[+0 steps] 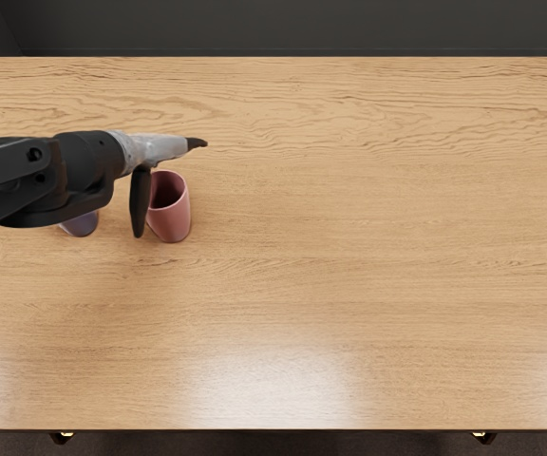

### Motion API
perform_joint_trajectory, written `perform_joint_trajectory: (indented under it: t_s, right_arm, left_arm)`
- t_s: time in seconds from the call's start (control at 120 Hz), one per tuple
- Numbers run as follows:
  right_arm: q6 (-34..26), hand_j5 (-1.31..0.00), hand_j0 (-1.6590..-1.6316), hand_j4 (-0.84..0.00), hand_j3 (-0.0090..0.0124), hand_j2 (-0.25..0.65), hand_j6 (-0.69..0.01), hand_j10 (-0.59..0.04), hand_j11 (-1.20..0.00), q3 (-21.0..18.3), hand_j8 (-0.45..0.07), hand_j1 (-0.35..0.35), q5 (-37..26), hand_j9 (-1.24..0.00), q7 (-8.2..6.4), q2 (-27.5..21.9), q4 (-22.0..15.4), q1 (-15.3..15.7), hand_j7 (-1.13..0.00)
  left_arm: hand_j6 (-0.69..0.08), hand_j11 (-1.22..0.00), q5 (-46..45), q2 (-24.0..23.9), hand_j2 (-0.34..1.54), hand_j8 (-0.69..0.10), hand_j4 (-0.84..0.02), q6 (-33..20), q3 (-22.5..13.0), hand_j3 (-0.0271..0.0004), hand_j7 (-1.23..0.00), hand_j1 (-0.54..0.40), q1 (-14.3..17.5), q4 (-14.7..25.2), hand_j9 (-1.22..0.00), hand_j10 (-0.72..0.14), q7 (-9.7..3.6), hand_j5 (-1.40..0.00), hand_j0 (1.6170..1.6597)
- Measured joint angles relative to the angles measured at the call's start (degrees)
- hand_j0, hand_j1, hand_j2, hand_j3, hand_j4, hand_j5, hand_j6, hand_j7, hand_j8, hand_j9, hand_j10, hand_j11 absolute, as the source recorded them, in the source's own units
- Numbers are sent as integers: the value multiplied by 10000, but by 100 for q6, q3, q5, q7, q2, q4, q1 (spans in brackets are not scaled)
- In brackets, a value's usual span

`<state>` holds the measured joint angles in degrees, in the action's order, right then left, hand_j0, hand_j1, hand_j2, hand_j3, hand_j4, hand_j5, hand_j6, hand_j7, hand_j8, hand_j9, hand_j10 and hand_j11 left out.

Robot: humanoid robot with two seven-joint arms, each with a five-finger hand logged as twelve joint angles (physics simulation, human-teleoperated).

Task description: Pick up cup and place in cup with left hand

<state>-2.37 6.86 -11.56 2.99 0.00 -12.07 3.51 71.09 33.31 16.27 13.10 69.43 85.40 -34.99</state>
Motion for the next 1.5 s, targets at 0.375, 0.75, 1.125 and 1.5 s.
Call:
perform_joint_trajectory:
  t_s: [0.375, 0.75, 1.125, 1.5]
  right_arm:
    - [0, -311, -16581, -240, 0, -49, -240, -239, -311, 6, -239, -3203, 0, -311, 0, 0, 3, 0, -311]
    - [0, -310, -16581, -239, 0, -49, -239, -238, -310, 0, -239, -3204, -3, -310, 0, 0, 3, 1, -310]
    - [0, -309, -16581, -239, 0, -49, -239, -239, -309, 0, -239, -3205, -4, -309, 0, 0, 3, 1, -309]
    - [0, -309, -16581, -238, 0, -48, -238, -237, -309, 0, -237, -3205, 0, -309, 0, 0, 3, 1, -309]
  left_arm:
    - [-1114, -1388, 42, -159, 231, -1110, -1102, -8, -121, 0, -1391, 2222, -9, -81, -1389, -1096, 0, -1393, 16581]
    - [-3164, -4056, 140, -176, 646, -3161, -3153, -100, -144, 0, -4058, -236, -76, -214, -4057, -3148, 0, -4060, 16580]
    - [-3427, -5293, 243, -290, 1361, -2985, -3839, -192, -178, 0, -5311, -1482, -63, -290, -5315, -3876, -3, -5353, 16544]
    - [-3783, -5343, 198, 39, 829, -3323, -3989, -191, -109, 0, -5467, -982, -44, 97, -5349, -4019, -1, -5393, 16564]
